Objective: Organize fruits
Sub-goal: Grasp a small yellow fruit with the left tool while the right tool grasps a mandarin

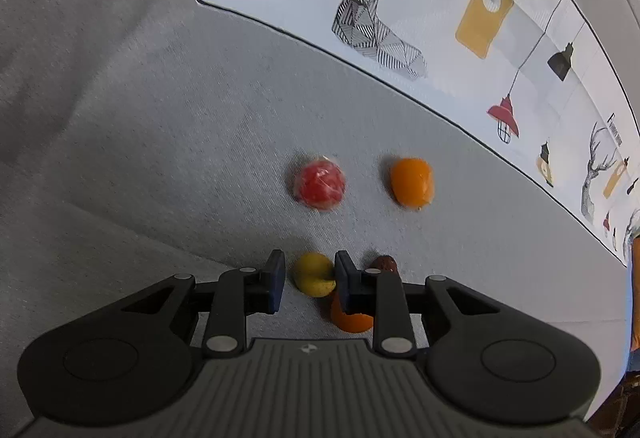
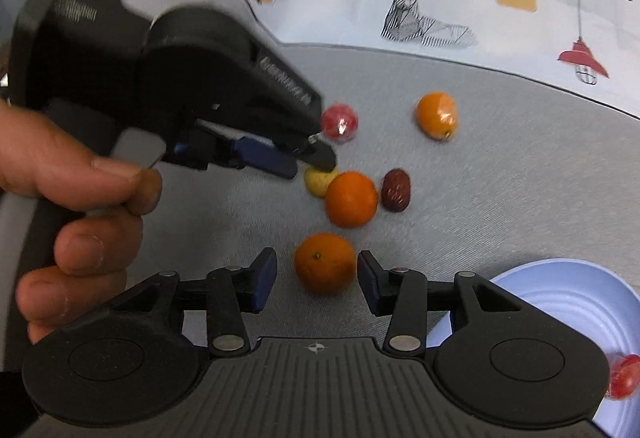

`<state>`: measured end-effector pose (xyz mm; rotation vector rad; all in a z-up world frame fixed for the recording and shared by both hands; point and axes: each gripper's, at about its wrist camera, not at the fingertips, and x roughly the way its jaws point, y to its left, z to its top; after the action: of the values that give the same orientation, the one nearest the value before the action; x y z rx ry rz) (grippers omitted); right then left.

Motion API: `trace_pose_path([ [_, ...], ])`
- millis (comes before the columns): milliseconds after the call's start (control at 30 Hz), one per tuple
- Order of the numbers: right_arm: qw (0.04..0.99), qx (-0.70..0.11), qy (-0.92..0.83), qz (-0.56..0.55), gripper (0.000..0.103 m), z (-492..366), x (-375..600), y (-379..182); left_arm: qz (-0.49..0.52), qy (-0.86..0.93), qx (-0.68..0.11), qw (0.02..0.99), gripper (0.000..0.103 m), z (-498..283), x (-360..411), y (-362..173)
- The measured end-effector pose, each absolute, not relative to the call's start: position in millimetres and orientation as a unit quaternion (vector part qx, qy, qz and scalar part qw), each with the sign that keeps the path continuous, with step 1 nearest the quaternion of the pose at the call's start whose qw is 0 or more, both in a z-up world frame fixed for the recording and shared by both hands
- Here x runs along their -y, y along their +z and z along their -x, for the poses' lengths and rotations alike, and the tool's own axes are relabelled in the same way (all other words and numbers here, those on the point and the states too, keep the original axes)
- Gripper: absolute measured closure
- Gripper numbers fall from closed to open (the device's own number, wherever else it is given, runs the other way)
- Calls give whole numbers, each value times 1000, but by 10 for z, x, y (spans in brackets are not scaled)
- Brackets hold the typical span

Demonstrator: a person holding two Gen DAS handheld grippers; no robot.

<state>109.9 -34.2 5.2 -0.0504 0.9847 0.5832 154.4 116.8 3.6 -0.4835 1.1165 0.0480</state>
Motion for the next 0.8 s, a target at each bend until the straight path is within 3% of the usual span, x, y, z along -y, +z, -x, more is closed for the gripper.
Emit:
trace_pose_path([
  [167,838,-476,267,31,57,-1141,308,-23,215,16,-526,823,75,-1555,-1113,28],
  [233,834,-482,268,31,65,-1143,304,-48,217,15,-523,824,79,-1540,-1122,49],
  [333,836,-476,271,36,66,-1143,296,-25,201,31,-517,832,79,-1500,-1151,103],
  [800,836,-483,254,51,66,-1143,318,-39,144,49,-531,834,75,-1509,-1064,80],
])
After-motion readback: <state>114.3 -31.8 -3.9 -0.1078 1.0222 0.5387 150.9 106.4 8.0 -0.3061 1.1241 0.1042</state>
